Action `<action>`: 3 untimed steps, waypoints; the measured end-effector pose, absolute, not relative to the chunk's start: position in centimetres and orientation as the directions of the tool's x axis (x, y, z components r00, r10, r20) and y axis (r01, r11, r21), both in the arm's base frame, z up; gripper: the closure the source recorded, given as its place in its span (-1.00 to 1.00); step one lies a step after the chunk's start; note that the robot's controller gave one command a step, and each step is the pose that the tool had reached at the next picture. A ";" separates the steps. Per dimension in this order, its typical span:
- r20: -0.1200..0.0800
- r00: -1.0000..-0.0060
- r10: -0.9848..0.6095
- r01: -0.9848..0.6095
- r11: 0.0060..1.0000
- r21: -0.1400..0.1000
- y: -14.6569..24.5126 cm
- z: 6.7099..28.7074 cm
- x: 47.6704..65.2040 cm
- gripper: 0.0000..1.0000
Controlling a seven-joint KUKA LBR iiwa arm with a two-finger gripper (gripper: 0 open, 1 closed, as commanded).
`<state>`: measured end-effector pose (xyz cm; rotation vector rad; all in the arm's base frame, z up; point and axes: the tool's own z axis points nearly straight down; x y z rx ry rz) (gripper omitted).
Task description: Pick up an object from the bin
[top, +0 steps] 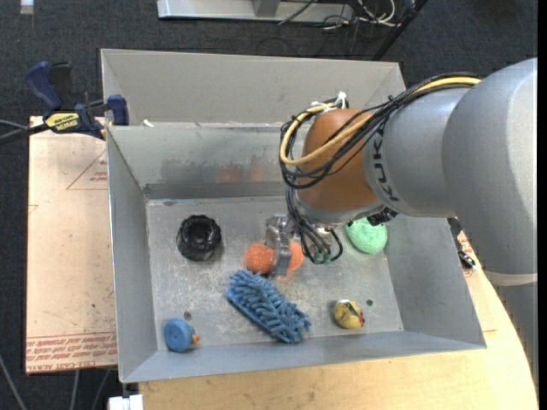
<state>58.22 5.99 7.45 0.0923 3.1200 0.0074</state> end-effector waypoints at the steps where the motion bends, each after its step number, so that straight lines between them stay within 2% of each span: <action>1: -0.017 -0.998 0.059 0.059 0.998 0.005 6.0 7.8 58.1 1.00; 2: -0.008 -0.998 0.059 0.059 0.998 0.004 6.0 9.7 57.8 1.00; 3: -0.015 -0.998 0.059 0.059 0.998 0.006 6.0 11.6 58.0 1.00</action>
Offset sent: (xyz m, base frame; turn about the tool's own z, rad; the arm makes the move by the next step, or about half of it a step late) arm -0.0001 0.0000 0.0715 0.0000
